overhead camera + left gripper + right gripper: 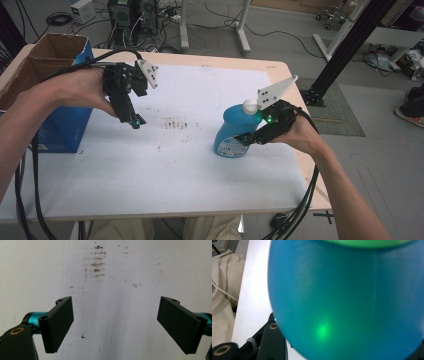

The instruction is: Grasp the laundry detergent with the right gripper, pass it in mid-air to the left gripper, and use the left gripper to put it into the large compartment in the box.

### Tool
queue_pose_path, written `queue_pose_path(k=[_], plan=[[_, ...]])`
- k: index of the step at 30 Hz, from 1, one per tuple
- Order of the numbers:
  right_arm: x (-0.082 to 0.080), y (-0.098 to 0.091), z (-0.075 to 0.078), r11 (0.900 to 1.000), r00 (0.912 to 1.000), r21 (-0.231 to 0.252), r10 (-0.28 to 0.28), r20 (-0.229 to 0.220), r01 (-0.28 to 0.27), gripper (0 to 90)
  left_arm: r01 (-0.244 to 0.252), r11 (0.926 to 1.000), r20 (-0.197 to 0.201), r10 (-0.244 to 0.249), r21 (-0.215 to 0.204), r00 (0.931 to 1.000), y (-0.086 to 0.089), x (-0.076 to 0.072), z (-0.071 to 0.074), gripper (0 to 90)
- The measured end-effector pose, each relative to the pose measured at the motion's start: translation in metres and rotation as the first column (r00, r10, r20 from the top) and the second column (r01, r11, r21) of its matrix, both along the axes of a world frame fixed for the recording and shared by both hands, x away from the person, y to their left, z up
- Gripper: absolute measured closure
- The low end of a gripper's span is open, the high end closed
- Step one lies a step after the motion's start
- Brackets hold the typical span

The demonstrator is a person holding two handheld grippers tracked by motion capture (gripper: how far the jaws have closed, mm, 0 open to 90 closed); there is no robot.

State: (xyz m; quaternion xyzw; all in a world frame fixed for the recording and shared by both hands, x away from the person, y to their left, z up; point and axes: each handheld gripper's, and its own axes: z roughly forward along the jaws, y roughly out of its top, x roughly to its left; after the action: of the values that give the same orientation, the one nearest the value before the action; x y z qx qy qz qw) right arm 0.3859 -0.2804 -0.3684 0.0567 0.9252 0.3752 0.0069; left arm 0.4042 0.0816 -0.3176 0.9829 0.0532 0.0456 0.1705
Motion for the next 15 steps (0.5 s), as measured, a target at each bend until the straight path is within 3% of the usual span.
queue_pose_path(k=[10,15], plan=[[0.001,-0.0007,-0.0004,0.9999,1.0,0.014,0.002,0.0,-0.002,47.6,-0.002,0.9998,-0.002,0.002,-0.018,1.0,0.0017,-0.0006,0.0031,13.9],[0.001,0.0021,0.0015,0.9998,0.9999,0.02,-0.008,0.008,0.008,48.2,-0.008,0.9986,-0.001,0.008,-0.052,1.0,0.0046,-0.0013,0.0089,13.9]])
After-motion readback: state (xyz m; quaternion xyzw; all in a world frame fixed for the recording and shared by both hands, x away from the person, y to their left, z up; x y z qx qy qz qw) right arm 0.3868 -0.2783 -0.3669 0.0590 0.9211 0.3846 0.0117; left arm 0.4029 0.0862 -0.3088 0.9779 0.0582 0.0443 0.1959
